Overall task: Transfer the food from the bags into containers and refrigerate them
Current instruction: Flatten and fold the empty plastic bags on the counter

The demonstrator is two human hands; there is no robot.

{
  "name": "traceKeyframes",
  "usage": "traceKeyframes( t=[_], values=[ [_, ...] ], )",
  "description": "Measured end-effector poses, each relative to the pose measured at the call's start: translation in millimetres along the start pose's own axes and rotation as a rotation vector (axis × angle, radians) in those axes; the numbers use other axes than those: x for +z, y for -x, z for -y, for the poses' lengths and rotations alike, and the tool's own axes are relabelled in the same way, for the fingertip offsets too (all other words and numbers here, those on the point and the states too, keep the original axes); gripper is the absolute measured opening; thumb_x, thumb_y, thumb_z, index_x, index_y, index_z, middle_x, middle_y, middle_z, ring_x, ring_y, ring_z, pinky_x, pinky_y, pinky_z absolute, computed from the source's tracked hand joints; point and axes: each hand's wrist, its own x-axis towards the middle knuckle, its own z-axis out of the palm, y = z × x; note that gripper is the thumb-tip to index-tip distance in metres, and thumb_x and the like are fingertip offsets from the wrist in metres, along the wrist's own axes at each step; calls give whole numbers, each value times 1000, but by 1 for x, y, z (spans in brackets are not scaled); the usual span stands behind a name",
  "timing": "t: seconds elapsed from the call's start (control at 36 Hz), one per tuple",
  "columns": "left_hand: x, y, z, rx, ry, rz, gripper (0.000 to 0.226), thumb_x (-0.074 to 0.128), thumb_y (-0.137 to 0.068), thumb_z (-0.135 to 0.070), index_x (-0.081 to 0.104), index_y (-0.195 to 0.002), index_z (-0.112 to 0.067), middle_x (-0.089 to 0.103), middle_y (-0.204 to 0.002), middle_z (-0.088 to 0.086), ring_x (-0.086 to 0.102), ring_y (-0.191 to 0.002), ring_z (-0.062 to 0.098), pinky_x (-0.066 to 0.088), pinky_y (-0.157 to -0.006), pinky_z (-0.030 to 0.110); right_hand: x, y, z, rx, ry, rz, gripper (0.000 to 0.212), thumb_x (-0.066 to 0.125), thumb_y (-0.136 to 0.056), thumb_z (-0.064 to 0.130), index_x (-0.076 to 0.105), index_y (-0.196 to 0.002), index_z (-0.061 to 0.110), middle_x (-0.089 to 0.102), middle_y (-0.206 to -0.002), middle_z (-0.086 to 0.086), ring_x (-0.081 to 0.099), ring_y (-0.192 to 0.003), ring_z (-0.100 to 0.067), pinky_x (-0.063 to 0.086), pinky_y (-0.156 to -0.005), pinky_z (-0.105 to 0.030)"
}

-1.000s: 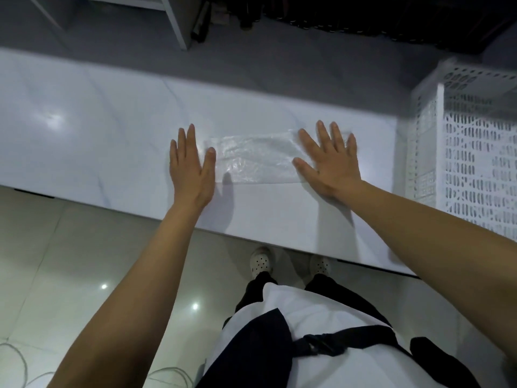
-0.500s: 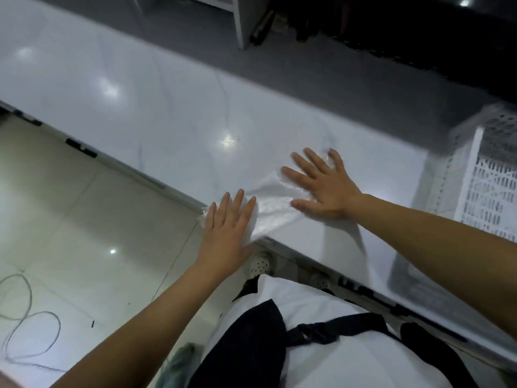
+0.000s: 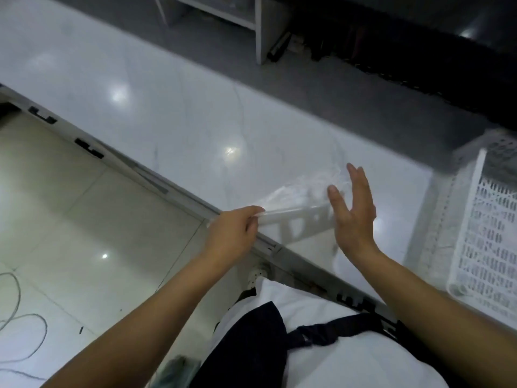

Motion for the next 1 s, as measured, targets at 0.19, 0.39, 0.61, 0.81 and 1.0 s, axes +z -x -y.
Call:
traceKeyframes(
  t=[0.19, 0.39, 0.61, 0.81, 1.0],
  values=[
    [-29, -8, -14, -419, 1161, 225, 23, 56, -100, -8, 73, -113, -14, 76, -114, 6, 72, -107, 24, 59, -91, 44, -31, 29, 33, 486, -685, -38, 48, 61, -93, 46, 50, -140, 43, 50, -144, 16, 45, -135, -10, 32, -111, -43],
    [1, -2, -19, -487, 1295, 534, 39, 66, -84, -14, 66, -123, -11, 72, -123, 11, 67, -118, 29, 52, -101, 49, -29, 36, 26, 735, -991, 415, 42, 78, -75, 40, 68, -109, 18, 66, -117, -9, 62, -96, -30, 52, -79, -45],
    [25, -13, -12, -422, 1178, 857, 28, 70, -89, -15, 73, -116, -9, 72, -119, 17, 71, -107, 27, 59, -80, 33, -35, 56, 3, 763, -823, 132, 29, 68, -88, 3, 68, -116, 13, 74, -95, -9, 72, -83, -25, 59, -71, -40],
    [39, -33, -51, -368, 860, 891, 32, 74, -87, -17, 71, -119, -20, 77, -105, 7, 72, -86, 21, 58, -64, 27, -46, 106, -2, 692, -694, -99, 58, 75, -85, 3, 53, -134, 27, 75, -76, 1, 64, -60, -11, 49, -53, -27],
    [31, 4, -81, 75, 792, 777, 45, 77, -85, -4, 71, -119, -32, 74, -86, 10, 73, -96, 19, 54, -84, 21, -66, 161, 12, 401, -687, -379, 80, 74, -85, -1, 46, -133, 56, 72, -103, -21, 73, -96, -27, 61, -82, -39]
  ],
)
